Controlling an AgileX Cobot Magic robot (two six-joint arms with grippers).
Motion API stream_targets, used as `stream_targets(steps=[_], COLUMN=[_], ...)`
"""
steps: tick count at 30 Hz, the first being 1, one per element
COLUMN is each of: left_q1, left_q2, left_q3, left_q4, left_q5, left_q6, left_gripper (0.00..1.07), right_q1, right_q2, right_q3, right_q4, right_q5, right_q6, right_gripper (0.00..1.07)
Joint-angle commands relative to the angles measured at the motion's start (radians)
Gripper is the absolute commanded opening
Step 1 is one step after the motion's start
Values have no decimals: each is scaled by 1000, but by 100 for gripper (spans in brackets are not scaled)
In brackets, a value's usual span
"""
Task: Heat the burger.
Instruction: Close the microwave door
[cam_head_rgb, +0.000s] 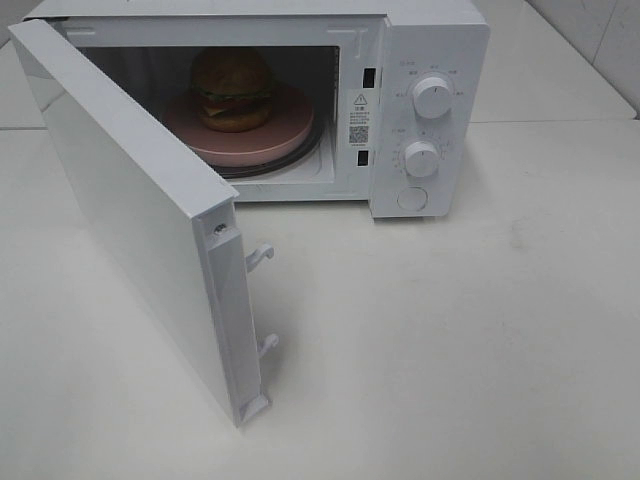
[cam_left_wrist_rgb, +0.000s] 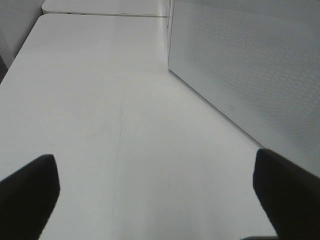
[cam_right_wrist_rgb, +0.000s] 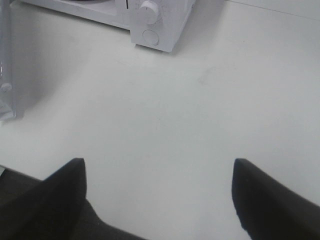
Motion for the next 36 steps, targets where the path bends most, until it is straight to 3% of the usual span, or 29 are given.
stream_targets(steps=[1,4,13,36], left_q1=[-1,-1,-1,-1], left_q2=[-16,-16,-16,-15], left_q3=[-1,-1,-1,-1], left_q4=[-1,-1,-1,-2], left_q5=[-13,-13,-13,-13], left_q6=[-2,-2,-2,-2], left_gripper=[98,98,98,98], right_q1=[-52,-115,-188,-216], right_q2=[-68,-125,-234,-283], right_q3=[46,88,214,218], right_q4=[-1,10,49,51], right_q5=[-39,-72,-109,-107], right_q6=[24,24,28,31], right_gripper=[76,76,76,76])
